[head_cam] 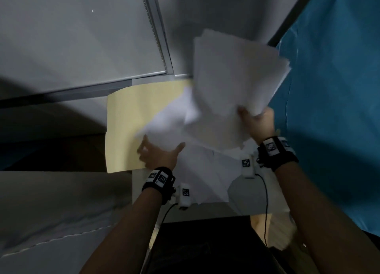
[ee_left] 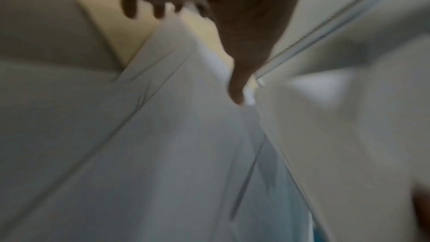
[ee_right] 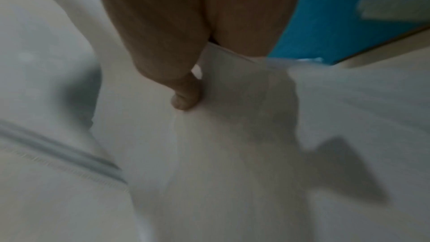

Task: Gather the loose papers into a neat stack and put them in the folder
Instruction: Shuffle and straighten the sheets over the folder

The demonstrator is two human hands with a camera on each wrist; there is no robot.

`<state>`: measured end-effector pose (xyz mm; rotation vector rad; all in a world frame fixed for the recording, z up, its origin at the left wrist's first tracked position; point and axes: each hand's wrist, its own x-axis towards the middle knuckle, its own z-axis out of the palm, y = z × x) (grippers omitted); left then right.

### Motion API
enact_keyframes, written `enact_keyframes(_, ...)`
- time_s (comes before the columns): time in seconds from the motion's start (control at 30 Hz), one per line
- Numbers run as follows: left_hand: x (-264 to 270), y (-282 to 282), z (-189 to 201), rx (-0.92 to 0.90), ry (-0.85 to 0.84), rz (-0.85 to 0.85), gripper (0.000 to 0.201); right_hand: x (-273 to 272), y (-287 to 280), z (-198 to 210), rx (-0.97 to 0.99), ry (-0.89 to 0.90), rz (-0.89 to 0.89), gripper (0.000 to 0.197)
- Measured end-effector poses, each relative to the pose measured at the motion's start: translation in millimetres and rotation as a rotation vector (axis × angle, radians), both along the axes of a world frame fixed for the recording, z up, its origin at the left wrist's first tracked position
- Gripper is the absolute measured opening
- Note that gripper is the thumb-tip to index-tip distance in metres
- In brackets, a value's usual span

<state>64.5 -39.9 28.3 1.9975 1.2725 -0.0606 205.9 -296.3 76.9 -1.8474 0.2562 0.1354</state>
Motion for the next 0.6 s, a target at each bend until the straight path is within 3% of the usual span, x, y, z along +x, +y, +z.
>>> enact_keyframes(0.07,-7.9,-6.6,-3.7,-0.086,0.166,0.255,0.147,5.6,-24.4,-12.6,-0.091,0.013,-0.003,0.033)
enact_keyframes(0.13,-10.4,-9.6,-8.5,-0.104,0.204,0.349,0.147,6.8,-45.6,-41.7,-0.195,0.139,0.051,0.04)
enact_keyframes(0.23,-6.6,-13.5,-17.7,-0.166,0.127,0.391,0.135,-3.2,-60.4,-77.6,-0.322,0.316,0.195,0.067)
enact_keyframes(0.33,0.5,-21.9,-20.5,-0.259,0.012,0.428,0.115,-14.4,-55.6,-87.9,-0.35,0.328,0.315,0.059)
enact_keyframes(0.47,8.3,-29.0,-21.7,-0.373,-0.106,0.278,0.073,-17.3,-47.7,-87.3,-0.373,0.347,0.367,0.055)
enact_keyframes(0.53,8.4,-28.7,-20.4,-0.333,-0.141,0.18,0.049,-15.8,-48.7,-87.0,-0.353,0.351,0.343,0.055)
enact_keyframes(0.6,6.3,-25.8,-14.5,-0.242,-0.199,0.15,0.041,-15.0,-51.2,-85.3,-0.317,0.331,0.301,0.051)
